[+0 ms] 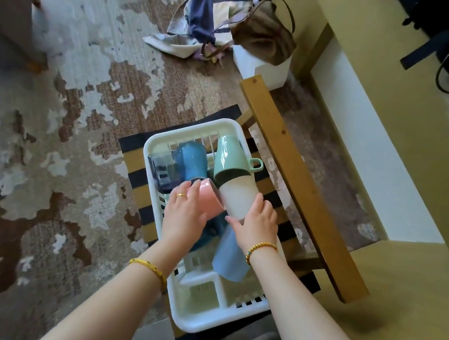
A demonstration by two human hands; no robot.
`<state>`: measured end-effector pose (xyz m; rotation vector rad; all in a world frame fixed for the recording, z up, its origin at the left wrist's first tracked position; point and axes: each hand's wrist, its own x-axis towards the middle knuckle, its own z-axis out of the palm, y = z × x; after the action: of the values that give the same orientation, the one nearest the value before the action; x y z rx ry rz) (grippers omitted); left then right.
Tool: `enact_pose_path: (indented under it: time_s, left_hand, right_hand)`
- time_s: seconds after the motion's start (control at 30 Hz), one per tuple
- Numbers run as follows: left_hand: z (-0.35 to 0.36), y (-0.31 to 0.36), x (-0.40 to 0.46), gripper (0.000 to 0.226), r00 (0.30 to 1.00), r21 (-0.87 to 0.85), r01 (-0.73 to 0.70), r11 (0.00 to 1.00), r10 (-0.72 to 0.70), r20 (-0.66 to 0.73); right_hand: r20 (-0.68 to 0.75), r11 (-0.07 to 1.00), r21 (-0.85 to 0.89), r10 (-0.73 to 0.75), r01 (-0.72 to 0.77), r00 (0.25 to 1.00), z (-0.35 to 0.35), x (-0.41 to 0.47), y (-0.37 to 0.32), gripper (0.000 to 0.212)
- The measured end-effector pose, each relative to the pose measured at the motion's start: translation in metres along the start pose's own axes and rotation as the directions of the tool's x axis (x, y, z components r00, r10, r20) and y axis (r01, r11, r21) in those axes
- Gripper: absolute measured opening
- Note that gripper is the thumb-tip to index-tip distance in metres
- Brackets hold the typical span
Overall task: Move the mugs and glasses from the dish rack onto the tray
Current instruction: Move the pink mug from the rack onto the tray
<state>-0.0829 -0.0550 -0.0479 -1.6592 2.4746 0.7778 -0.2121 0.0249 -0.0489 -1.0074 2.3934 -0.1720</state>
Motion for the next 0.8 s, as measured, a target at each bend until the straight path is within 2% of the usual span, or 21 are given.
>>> enact_pose_path:
  time_s: [0.13, 0.23, 0.3, 0.57, 0.7, 0.8]
  left_hand:
    - [0.005, -0.012, 0.018, 0.086, 0.990, 0.029, -0.029, 0.999, 0.024, 0.141]
    - [0.015, -0.012, 0.023, 0.102, 0.985, 0.105, -0.093, 0.990, 0.077, 0.153]
    - [0.021, -0.010, 0.024, 0.109, 0.988, 0.105, -0.088, 0.991, 0.073, 0.137]
    - [0.021, -0.018, 0.027, 0.105, 0.979, 0.147, -0.183, 0.972, 0.167, 0.114]
    - [0.018, -0.026, 0.025, 0.104, 0.973, 0.067, -0.212, 0.975, 0.204, 0.110]
    - [0.015, -0.030, 0.019, 0.103, 0.977, -0.046, -0.204, 0.978, 0.206, 0.057]
  right_hand:
    - [0.022, 1.000, -0.024, 0.018, -0.018, 1.000, 0.004, 0.004, 0.001, 0.101]
    - [0.010, 0.999, -0.029, 0.026, -0.026, 1.000, 0.008, 0.004, 0.002, 0.102]
    - [-0.006, 0.999, -0.036, 0.027, -0.027, 1.000, 0.010, 0.004, 0.002, 0.103]
    - [-0.015, 1.000, -0.017, 0.010, -0.010, 1.000, 0.010, 0.004, 0.001, 0.102]
    - [-0.013, 1.000, 0.001, 0.005, -0.005, 1.000, 0.009, 0.004, 0.002, 0.102]
    - [-0.018, 1.000, 0.002, 0.002, -0.002, 1.000, 0.009, 0.003, 0.003, 0.102]
